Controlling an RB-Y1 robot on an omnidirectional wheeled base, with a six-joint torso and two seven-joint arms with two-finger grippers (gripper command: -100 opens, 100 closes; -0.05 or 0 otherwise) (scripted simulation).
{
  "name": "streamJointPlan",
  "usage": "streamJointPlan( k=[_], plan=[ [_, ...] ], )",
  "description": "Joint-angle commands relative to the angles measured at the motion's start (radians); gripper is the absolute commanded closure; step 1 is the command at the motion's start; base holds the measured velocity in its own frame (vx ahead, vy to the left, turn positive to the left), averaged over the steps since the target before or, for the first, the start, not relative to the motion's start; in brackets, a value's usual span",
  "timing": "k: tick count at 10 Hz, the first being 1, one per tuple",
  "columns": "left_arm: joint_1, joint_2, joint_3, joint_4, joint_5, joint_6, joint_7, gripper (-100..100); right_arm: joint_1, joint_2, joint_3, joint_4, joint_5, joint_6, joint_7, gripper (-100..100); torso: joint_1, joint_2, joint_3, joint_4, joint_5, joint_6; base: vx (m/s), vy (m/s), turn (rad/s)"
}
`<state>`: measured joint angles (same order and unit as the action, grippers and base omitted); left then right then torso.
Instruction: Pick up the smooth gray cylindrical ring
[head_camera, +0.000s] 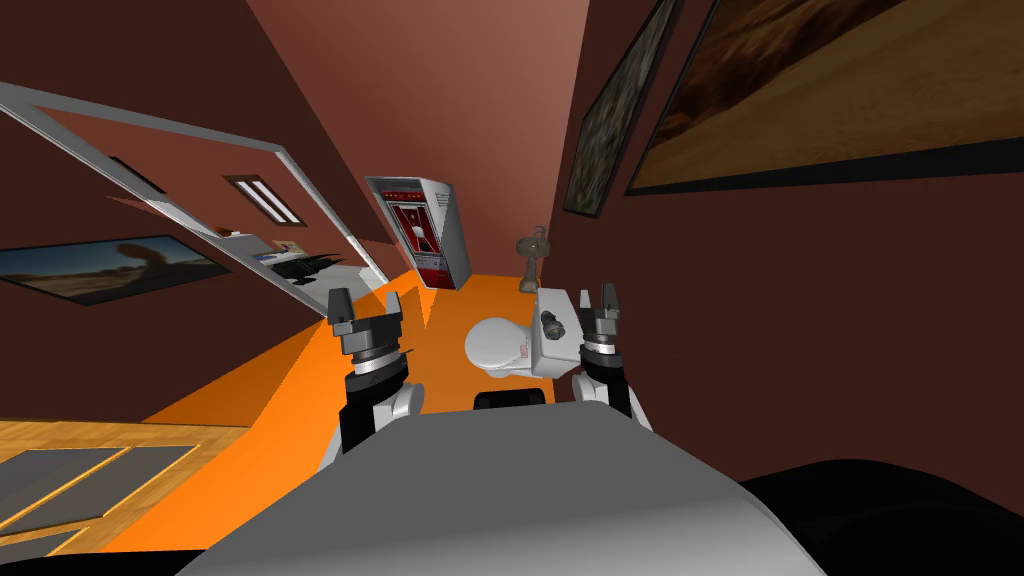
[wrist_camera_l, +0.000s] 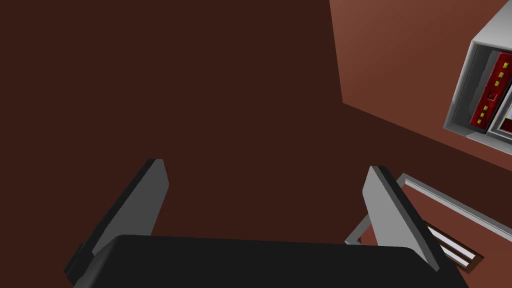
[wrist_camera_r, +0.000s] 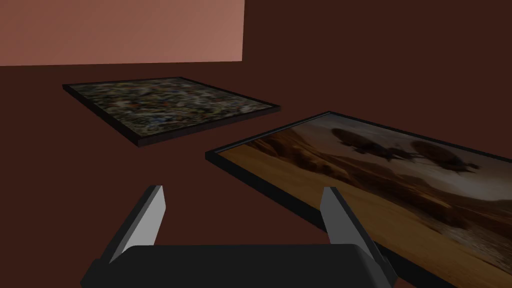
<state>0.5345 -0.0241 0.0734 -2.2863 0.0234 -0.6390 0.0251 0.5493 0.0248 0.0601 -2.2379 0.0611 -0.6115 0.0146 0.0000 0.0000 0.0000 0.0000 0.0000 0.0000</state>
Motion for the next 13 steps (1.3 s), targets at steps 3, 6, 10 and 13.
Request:
streamJointPlan(
  k=[3, 6, 10, 13],
  plan=[
    [0.0, 0.0, 0.0, 0.0, 0.0, 0.0, 0.0, 0, 0.015, -0.105, -0.016, 0.007, 0.001, -0.008, -0.003, -100, 0.001, -0.001, -0.001, 0.0, 0.0, 0.0, 0.021, 0.027, 0.013],
    [0.0, 0.0, 0.0, 0.0, 0.0, 0.0, 0.0, 0, 0.031, -0.189, -0.032, 0.012, 0.001, -0.017, -0.006, -100, 0.003, -0.002, -0.001, -0.001, 0.001, 0.0, 0.037, 0.05, 0.011],
    [0.0, 0.0, 0.0, 0.0, 0.0, 0.0, 0.0, 0, 0.05, -0.281, -0.053, 0.016, -0.002, -0.03, -0.01, -100, 0.004, -0.002, -0.001, -0.001, 0.001, 0.0, 0.039, 0.058, 0.013],
    [0.0, 0.0, 0.0, 0.0, 0.0, 0.0, 0.0, 0, 0.073, -0.373, -0.076, 0.019, -0.006, -0.044, -0.014, -100, 0.005, -0.004, -0.002, -0.001, 0.001, 0.0, 0.056, 0.072, 0.017]
  ],
)
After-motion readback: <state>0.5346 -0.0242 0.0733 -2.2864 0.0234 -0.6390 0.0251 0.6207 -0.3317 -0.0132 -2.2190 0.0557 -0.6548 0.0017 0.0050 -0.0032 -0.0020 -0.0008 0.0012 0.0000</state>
